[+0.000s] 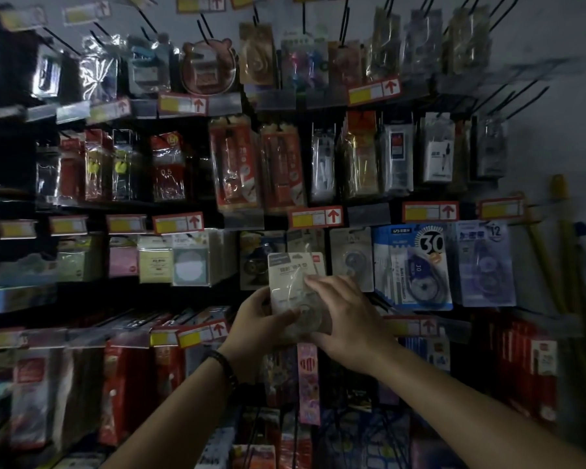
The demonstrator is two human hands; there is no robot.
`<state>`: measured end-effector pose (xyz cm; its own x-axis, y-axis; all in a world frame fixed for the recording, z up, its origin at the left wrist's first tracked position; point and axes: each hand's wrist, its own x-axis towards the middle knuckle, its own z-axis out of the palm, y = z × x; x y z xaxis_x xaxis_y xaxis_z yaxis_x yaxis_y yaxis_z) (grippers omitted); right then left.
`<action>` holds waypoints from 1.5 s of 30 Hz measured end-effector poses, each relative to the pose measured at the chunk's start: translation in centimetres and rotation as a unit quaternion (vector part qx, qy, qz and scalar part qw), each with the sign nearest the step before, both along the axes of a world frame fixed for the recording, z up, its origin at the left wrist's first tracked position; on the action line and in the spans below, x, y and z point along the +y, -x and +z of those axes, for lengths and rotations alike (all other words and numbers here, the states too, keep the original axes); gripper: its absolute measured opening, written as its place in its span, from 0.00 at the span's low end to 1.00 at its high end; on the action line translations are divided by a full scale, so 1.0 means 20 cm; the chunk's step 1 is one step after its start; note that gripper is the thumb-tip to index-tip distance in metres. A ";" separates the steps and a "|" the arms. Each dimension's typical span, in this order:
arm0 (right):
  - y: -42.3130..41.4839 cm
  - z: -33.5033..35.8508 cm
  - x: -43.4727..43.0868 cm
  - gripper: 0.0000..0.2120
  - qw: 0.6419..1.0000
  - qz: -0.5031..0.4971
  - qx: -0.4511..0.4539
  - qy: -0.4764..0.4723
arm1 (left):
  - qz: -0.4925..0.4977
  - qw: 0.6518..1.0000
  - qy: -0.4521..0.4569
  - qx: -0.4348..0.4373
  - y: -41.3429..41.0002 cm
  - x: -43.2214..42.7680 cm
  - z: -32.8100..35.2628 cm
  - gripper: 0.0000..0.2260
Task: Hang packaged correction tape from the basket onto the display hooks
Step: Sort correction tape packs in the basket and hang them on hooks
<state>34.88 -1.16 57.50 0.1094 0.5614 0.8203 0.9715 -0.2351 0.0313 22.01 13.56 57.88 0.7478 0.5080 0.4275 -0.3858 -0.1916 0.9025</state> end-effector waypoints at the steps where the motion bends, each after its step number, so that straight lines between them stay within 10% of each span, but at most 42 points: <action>1: -0.01 0.01 0.01 0.42 1.000 -0.007 -0.008 -0.005 | 0.020 1.000 -0.019 0.007 -0.02 0.01 0.01 0.21; 10: -0.11 0.12 0.15 0.43 0.993 -0.090 -0.002 -0.076 | 0.228 0.929 -0.290 0.043 -0.02 0.08 0.00 0.15; 45: -0.10 0.12 0.25 0.26 0.981 -0.168 0.072 0.061 | 0.184 0.882 -0.387 0.196 0.33 0.17 -0.38 0.07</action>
<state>36.81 3.83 59.89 0.4141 0.5671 0.7120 0.8367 -0.5452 -0.0523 15.39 16.93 50.23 0.7603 0.4174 0.4978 0.1443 -0.8556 0.4971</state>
